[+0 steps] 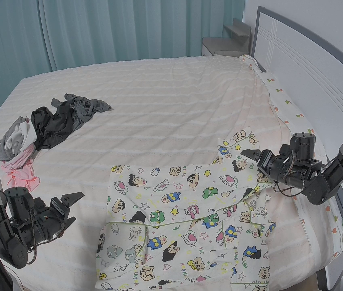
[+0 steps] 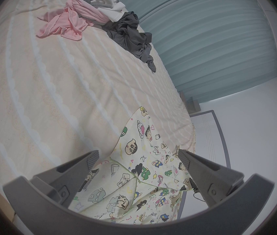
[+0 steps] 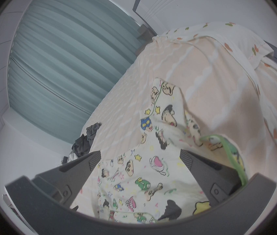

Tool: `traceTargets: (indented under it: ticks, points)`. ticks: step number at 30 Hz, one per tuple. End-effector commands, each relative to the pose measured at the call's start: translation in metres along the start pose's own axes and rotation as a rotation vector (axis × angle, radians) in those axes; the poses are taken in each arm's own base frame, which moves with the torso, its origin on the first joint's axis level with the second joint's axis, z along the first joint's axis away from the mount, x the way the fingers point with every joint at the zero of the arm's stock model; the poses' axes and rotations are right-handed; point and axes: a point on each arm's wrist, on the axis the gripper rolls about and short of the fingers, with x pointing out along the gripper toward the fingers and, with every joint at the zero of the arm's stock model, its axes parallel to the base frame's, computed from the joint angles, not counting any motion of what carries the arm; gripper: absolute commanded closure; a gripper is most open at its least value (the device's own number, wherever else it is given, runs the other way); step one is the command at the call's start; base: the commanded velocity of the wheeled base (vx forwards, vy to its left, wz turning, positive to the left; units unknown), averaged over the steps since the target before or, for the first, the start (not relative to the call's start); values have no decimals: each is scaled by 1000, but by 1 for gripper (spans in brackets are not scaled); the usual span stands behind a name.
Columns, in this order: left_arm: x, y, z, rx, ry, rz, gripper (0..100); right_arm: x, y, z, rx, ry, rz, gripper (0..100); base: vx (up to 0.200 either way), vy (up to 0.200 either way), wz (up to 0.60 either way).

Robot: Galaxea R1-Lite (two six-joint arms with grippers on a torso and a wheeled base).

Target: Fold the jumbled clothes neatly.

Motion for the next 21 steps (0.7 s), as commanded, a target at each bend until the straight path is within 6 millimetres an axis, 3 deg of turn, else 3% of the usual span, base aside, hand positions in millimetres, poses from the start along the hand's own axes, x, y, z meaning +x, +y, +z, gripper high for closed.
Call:
traceTargets:
  ticks: [1, 12, 15, 21]
  points:
    - [0, -1, 1, 4, -7, -14, 0, -8, 5, 4, 33, -8, 54, 0, 0, 0, 0]
    - [0, -1, 0, 5, -6, -14, 0, 5, -7, -14, 19, -63, 141, 0, 0, 0, 0]
    - [0, -1, 0, 5, -4, -13, 0, -3, -5, -9, 12, -85, 160, 0, 0, 0, 0]
    - [4, 1, -3, 9, 17, -4, 0, -17, -15, -18, -54, -42, 176, 0, 0, 0, 0]
